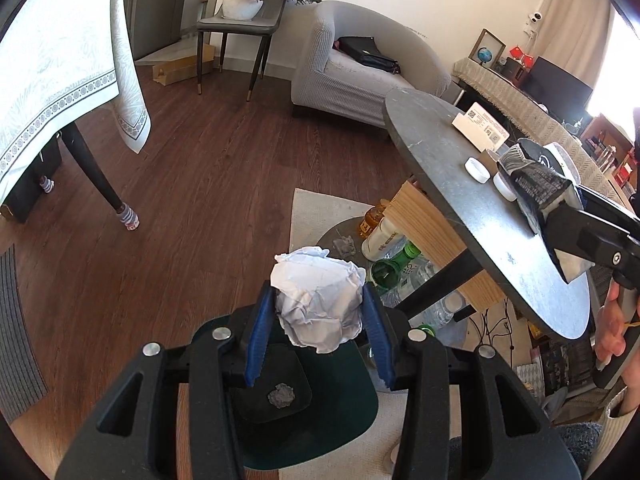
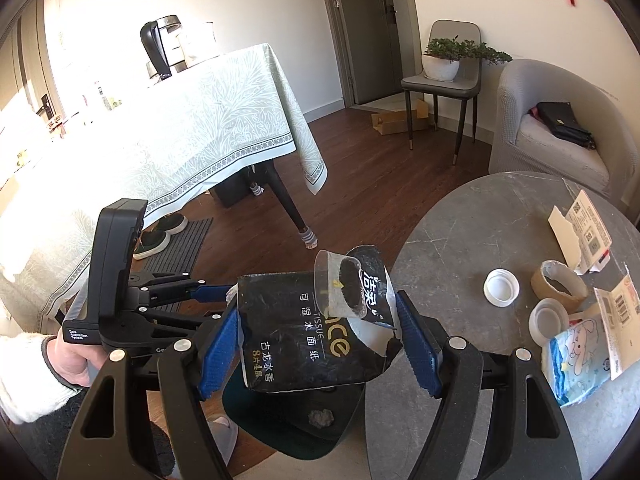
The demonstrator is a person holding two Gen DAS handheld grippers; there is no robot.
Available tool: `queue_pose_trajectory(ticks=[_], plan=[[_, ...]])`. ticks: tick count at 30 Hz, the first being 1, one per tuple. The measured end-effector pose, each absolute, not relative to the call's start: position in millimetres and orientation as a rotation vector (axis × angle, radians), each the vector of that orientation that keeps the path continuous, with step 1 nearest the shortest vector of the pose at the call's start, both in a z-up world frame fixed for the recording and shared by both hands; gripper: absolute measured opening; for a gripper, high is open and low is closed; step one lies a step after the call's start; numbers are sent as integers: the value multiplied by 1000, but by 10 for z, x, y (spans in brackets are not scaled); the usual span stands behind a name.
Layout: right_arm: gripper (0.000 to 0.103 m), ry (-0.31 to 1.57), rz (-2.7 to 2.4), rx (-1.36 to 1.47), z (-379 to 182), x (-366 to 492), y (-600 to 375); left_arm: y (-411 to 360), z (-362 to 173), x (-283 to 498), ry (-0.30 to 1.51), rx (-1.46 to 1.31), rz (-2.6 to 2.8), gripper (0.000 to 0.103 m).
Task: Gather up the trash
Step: 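Carry the tissue and the black bag over the green bin, then open the left gripper to drop the tissue while the right gripper drops the black bag into the bin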
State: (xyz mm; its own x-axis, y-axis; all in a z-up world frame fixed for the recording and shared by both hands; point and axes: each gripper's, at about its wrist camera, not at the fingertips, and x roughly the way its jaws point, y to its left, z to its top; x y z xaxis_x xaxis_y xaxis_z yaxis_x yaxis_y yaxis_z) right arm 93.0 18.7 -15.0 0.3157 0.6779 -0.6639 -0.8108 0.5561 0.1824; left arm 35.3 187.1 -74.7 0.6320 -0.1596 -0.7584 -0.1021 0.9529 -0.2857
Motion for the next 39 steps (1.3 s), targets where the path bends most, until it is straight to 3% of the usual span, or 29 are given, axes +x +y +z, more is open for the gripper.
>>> queue_pose_trajectory(ticks=[24,28,32,39], plan=[[74,832,1062,-256,-359,857,782,1914,-1465,187,1119,-340,-59,47],[74,836,1066,-262,-380,857,833,1885,-1570,171,1161,-314,-67,49],[74,844,1066,-267,-408,852,870,1894,-1585,144,1164,-273,-45,60],[74,855,1073,-287,-470,831,945,2072,-1524,84,1135,-289,-32,58]])
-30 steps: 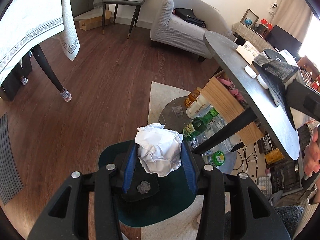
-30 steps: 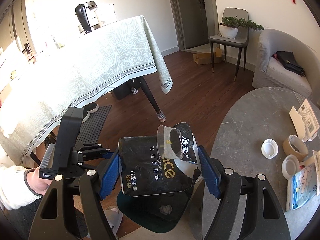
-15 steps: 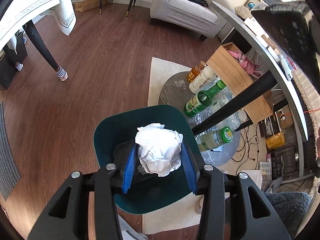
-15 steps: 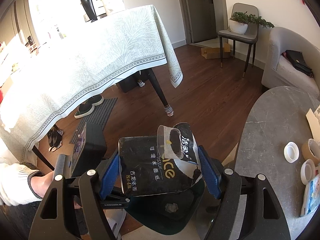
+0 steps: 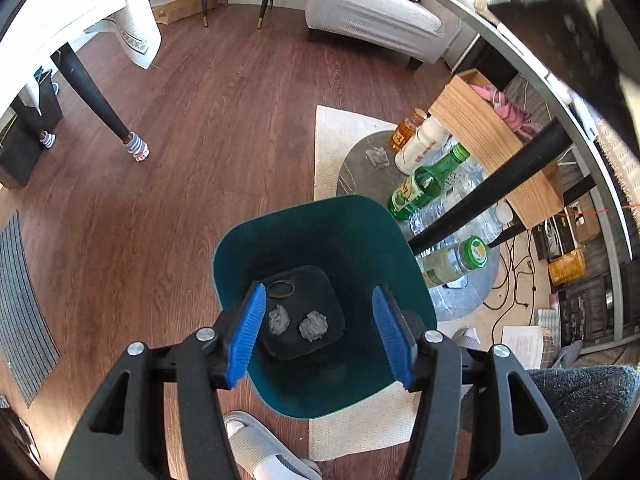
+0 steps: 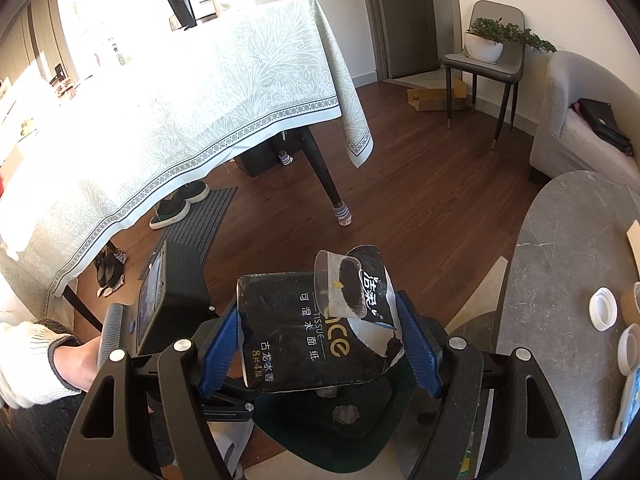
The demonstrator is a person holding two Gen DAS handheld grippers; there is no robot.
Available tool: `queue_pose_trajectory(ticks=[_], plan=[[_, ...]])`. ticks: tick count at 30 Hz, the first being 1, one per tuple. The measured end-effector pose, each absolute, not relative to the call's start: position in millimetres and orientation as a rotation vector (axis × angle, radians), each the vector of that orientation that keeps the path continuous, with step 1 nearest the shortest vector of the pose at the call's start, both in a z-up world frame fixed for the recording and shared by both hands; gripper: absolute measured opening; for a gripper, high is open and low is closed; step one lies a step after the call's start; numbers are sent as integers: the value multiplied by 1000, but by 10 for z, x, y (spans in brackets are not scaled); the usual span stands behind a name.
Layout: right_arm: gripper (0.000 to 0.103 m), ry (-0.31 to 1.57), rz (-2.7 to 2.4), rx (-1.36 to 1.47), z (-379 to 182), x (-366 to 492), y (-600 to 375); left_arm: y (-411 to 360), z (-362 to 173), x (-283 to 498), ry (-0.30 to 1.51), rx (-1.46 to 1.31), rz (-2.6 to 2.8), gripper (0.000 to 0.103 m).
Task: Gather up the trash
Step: 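Open the left gripper to drop the tissue while the right gripper drops the black bag into the bin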
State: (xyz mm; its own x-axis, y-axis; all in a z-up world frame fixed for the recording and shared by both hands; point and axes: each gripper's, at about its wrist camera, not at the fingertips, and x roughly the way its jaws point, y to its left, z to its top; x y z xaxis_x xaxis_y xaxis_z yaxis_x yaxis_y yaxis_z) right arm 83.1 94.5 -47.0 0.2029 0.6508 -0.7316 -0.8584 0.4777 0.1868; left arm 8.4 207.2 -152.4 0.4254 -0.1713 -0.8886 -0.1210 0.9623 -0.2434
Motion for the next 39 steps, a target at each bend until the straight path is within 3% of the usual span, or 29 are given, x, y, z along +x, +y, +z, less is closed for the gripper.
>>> queue_pose_trajectory(ticks=[22,39], plan=[[74,993,1032,-430,-1094,678,1278,2639,-716,-15,876,-346,73,40],[80,1055,995,-521,-1382,639,1221,2475,-364,58,798,-359,30,40]])
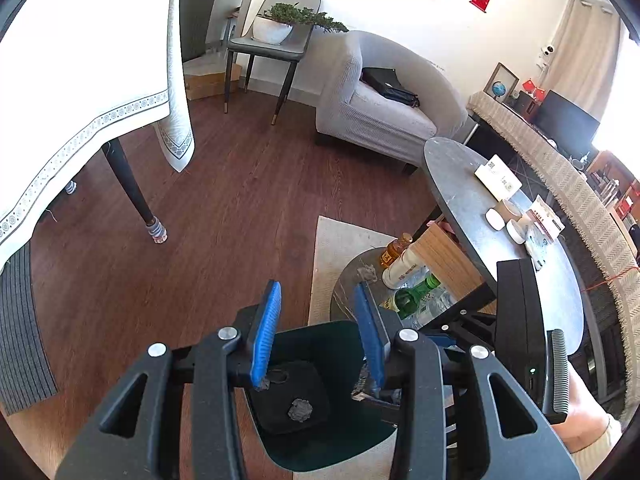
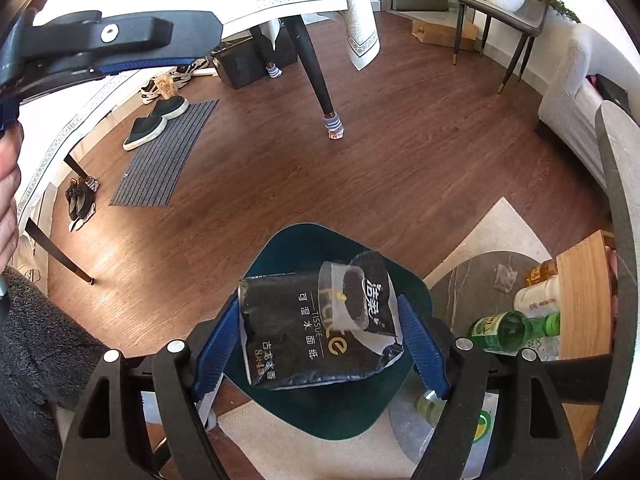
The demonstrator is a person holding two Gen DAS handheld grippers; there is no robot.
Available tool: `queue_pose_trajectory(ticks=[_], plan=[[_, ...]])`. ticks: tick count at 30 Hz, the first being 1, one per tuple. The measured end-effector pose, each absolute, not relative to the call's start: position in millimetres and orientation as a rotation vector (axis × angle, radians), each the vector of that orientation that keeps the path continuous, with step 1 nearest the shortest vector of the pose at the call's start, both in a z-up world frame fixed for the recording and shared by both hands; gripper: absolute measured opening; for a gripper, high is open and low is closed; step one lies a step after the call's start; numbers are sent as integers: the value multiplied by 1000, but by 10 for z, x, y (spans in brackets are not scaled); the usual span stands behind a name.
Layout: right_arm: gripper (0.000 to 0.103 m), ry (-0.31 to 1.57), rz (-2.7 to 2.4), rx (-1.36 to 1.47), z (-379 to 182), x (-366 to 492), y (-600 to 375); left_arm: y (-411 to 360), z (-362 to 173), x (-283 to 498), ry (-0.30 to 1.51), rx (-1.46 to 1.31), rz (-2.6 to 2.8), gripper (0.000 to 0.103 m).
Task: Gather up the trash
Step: 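Open the left gripper to drop the tissue while the right gripper drops the black bag into the bin, then move both grippers back toward the table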
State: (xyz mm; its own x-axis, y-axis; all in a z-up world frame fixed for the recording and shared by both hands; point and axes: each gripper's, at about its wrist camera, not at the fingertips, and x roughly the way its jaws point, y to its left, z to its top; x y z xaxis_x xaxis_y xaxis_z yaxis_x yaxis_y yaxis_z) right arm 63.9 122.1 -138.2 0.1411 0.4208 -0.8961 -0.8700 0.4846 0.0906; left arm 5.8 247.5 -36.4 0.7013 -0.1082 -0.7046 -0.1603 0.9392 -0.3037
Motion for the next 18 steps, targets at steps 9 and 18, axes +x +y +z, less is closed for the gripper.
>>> queue_pose_trajectory(ticks=[9,18], plan=[[81,1047,1004,-505,-1327,649,1104,2383,-185,99,756,-365,14,40],[81,962,1100,-410,-962,587,967,2220,27,140,690,-356,-17,40]])
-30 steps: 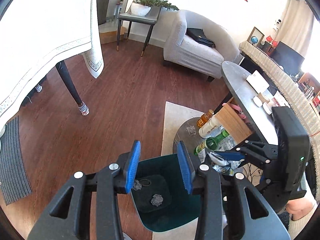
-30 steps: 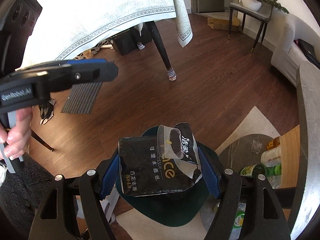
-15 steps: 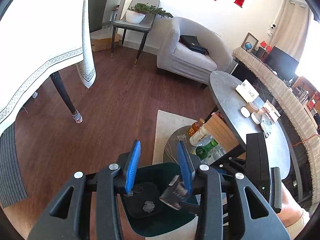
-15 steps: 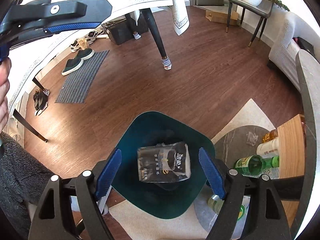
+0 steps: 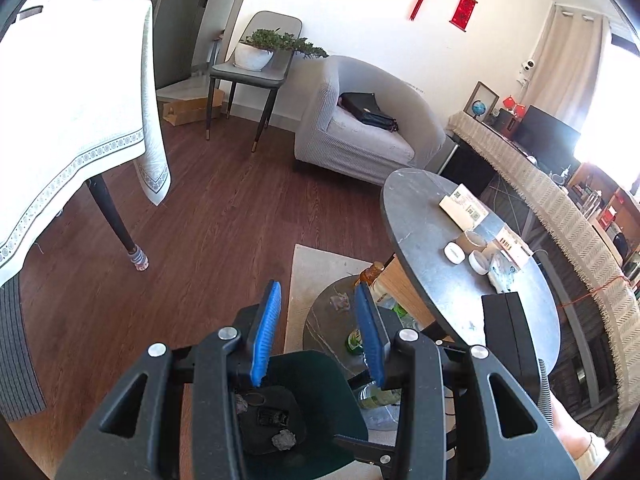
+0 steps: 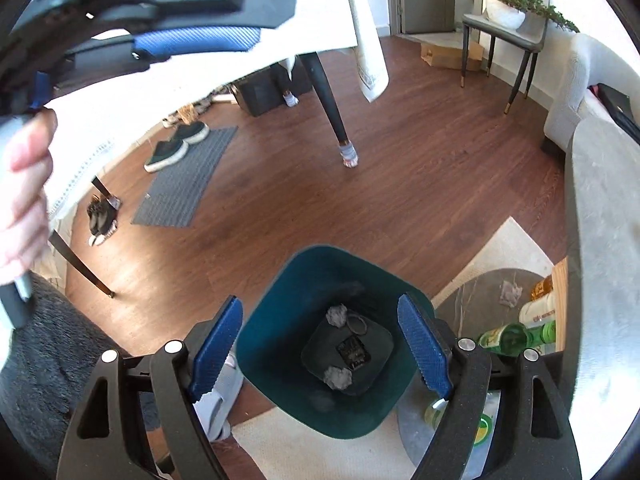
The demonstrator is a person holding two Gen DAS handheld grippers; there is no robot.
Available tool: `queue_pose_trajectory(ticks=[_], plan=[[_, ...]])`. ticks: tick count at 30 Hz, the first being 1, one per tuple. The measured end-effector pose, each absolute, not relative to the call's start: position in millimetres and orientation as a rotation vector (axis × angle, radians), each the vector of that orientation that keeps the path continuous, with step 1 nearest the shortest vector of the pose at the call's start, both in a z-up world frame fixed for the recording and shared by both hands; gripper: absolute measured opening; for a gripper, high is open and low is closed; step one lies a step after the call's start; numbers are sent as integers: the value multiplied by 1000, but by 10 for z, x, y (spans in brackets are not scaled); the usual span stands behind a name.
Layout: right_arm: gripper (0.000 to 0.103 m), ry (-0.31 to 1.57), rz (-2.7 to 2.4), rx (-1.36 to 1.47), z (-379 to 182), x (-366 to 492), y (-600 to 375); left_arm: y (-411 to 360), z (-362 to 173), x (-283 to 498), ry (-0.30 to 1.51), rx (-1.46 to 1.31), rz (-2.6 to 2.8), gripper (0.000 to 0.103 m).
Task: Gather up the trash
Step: 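Move both grippers back toward the table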
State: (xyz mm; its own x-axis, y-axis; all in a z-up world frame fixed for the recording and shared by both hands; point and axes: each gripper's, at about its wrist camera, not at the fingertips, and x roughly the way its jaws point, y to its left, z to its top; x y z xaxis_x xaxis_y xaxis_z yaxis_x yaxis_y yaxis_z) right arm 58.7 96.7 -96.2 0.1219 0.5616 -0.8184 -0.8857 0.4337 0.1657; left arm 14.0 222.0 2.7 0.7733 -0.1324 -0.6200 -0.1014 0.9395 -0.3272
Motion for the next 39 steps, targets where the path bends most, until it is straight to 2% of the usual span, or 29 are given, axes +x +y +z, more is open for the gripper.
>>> queue_pose_trajectory(ticks=[5,13,21,26,39], plan=[[66,897,1130,-388,-717,544,914,2109,154,181,654,-332,-23,40],[58,842,1081,-339,-467,666,610,1889,294,229,598,-316,-55,47],[58,782,974,-245,-238,964,82,1634,350,412,594,-266,-68,51],[58,761,938,-222,-158,1087,-167,1458,346,556,599,-241,-86,58],[58,724,840,-173,-40,1338,-839,999,237,905,637,-206,-135,63]])
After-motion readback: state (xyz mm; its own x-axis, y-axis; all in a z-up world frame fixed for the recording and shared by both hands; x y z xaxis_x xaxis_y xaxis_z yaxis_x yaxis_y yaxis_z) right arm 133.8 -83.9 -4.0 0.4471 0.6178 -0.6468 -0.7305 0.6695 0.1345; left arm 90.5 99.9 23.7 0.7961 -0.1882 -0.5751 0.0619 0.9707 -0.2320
